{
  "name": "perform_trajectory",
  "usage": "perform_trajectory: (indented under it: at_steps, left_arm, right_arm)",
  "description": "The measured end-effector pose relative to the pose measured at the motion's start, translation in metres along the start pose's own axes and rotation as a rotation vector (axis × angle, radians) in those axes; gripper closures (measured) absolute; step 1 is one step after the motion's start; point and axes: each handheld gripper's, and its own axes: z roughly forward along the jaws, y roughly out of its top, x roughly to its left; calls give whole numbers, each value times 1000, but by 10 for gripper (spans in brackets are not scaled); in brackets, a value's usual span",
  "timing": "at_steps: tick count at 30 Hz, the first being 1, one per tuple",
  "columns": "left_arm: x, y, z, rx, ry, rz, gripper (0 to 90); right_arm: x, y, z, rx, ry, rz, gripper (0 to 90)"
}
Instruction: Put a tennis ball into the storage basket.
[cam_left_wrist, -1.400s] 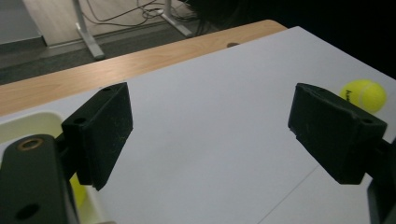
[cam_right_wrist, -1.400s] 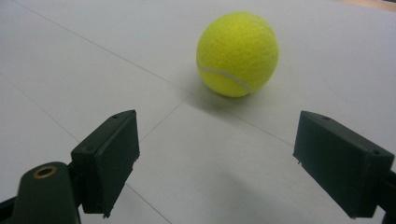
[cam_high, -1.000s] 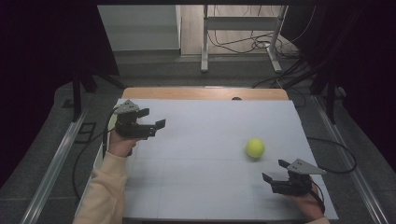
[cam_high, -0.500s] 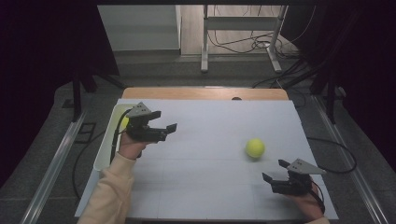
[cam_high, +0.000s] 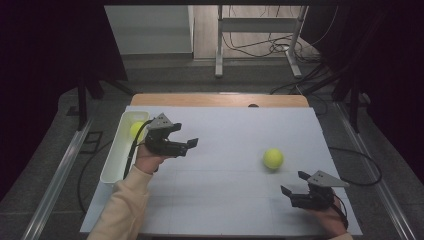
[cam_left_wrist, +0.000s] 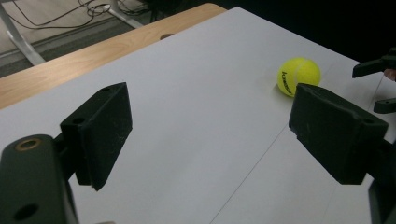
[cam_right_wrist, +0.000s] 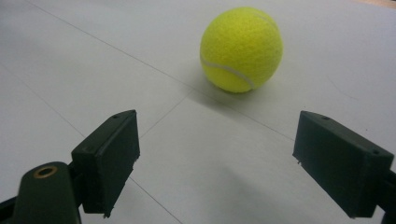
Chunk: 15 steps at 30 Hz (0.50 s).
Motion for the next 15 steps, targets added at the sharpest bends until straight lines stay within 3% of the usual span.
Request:
perform_trajectory:
  at_steps: [5,15]
  left_arm:
    - [-3,-1,8,21,-12,7,143]
    - [-12,0,16,14,-45,11,148]
  right_arm:
    - [0,0,0,-1,-1,5,152]
    - [0,0,1,2,-2,2,152]
